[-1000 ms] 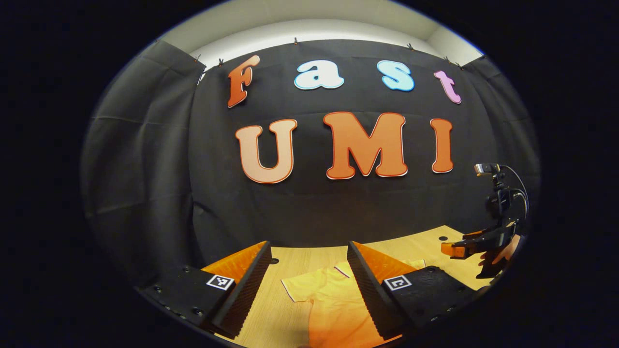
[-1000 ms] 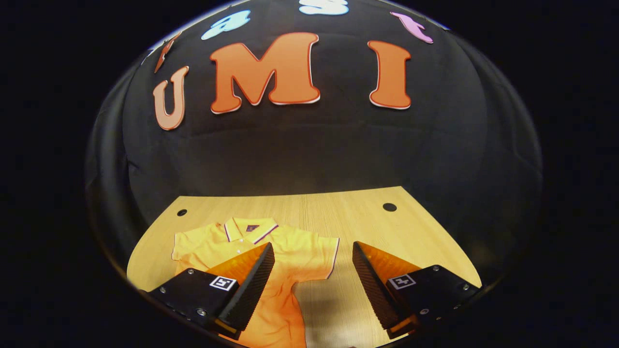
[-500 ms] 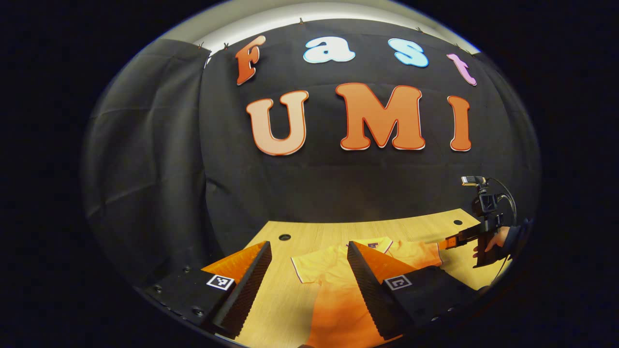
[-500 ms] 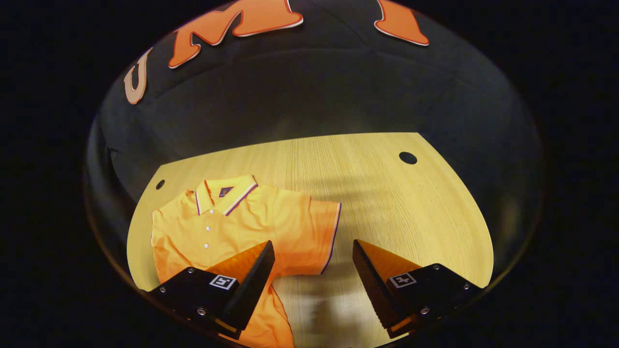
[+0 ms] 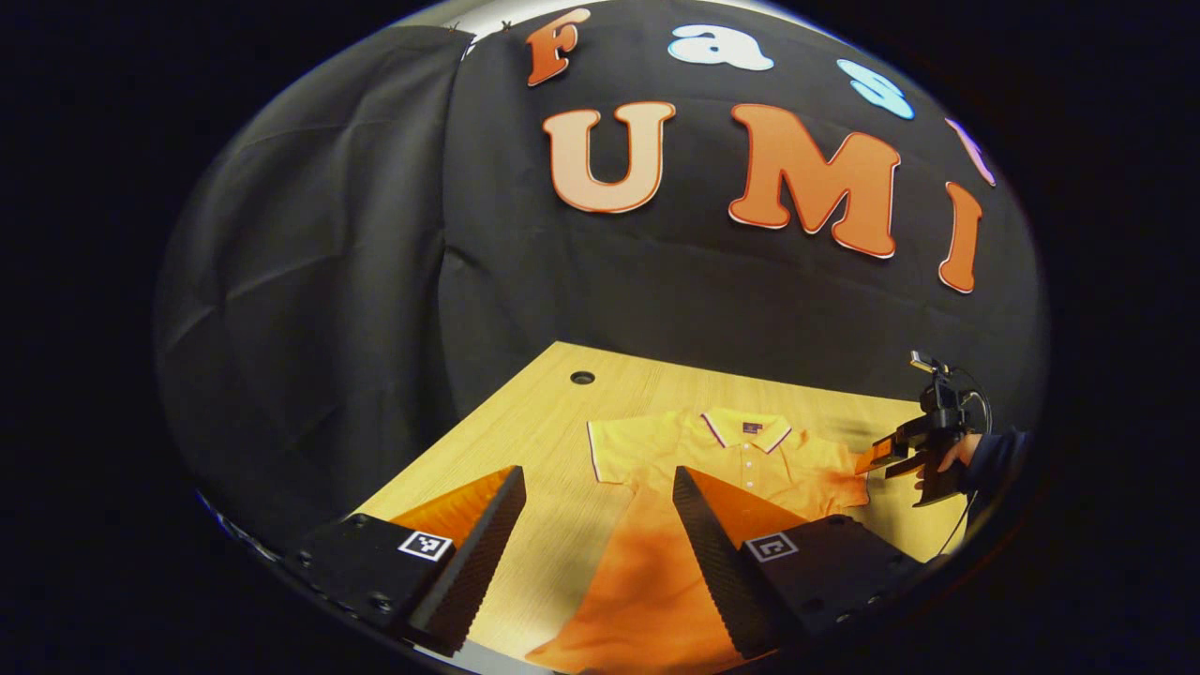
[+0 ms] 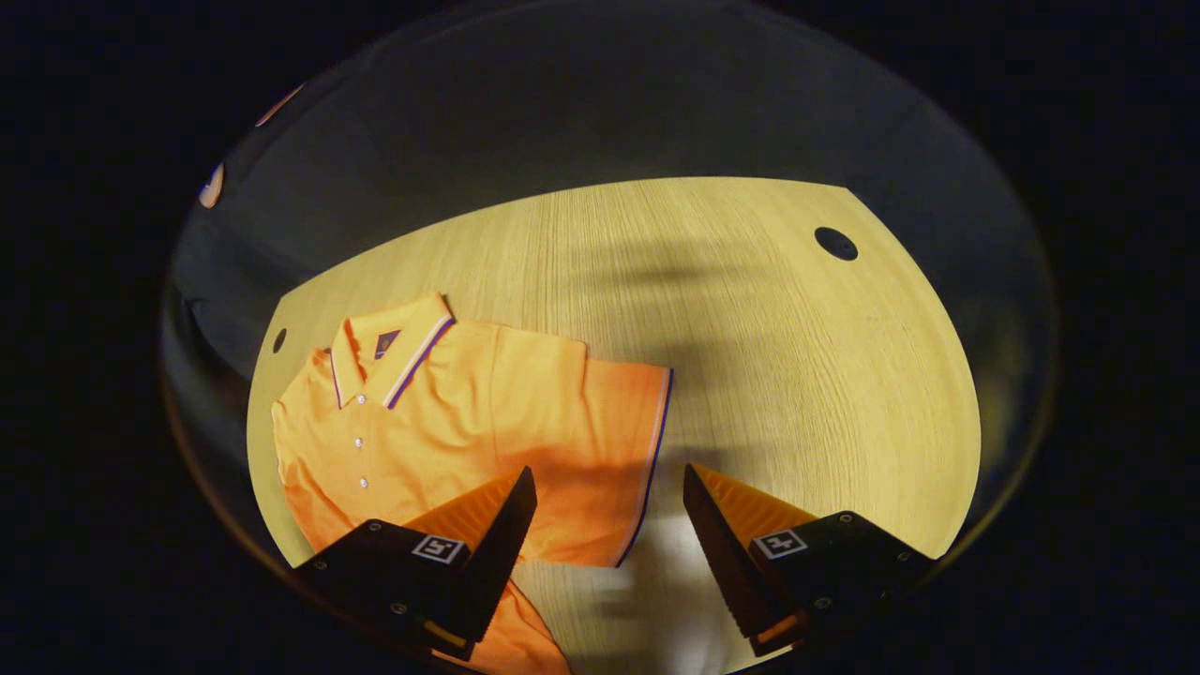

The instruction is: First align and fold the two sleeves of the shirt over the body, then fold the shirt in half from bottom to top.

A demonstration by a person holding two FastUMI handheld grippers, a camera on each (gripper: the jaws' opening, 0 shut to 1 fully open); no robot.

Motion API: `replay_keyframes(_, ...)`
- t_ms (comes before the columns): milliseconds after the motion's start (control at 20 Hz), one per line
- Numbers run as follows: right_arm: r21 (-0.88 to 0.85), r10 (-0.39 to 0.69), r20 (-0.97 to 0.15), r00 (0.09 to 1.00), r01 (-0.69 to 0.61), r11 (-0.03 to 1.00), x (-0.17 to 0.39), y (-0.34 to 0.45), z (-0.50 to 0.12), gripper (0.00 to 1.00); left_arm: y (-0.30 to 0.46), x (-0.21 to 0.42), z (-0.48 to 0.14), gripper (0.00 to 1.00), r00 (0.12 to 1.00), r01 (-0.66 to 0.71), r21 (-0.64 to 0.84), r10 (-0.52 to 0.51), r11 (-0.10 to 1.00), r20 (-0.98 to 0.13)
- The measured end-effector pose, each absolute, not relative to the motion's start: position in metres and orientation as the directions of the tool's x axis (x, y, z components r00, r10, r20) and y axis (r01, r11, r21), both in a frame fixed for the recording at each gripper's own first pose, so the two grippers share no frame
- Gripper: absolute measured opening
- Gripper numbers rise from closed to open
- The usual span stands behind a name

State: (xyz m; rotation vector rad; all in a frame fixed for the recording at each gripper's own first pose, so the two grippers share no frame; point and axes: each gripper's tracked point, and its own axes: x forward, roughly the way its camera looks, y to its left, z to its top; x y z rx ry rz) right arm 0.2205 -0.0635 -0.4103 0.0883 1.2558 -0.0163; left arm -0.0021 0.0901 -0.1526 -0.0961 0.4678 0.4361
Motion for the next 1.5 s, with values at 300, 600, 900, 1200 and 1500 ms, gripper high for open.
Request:
replay_keyframes(300,0.041,0.025,-0.983,0.183,0.084,0.996,0.219,-0.070,-0.434,0.92,0.086,-0.007,-0.172,0.97,0.757,-0.459,-0.012,0.384,0.888,-0.528)
replay_keyframes(600,-0.032,-0.036,-0.991,0.128,0.032,0.999,0.218,-0.070,-0.440,0.83,0.081,-0.010,-0.182,0.98,0.726,-0.467,-0.028,0.365,0.884,-0.582)
replay_keyframes(900,-0.036,-0.042,-0.994,0.100,0.062,0.997,0.216,-0.073,-0.440,0.84,0.078,-0.010,-0.186,0.98,0.725,-0.443,-0.043,0.330,0.895,-0.604)
replay_keyframes(1200,0.117,0.109,-0.990,0.085,0.107,0.987,0.208,-0.058,-0.432,0.22,0.078,-0.013,-0.192,0.98,0.717,-0.433,-0.036,0.320,0.901,-0.619)
replay_keyframes(1500,0.203,0.181,-0.968,0.172,0.118,0.972,0.219,-0.031,-0.412,0.06,0.079,-0.012,-0.191,0.98,0.720,-0.435,-0.019,0.335,0.900,-0.608)
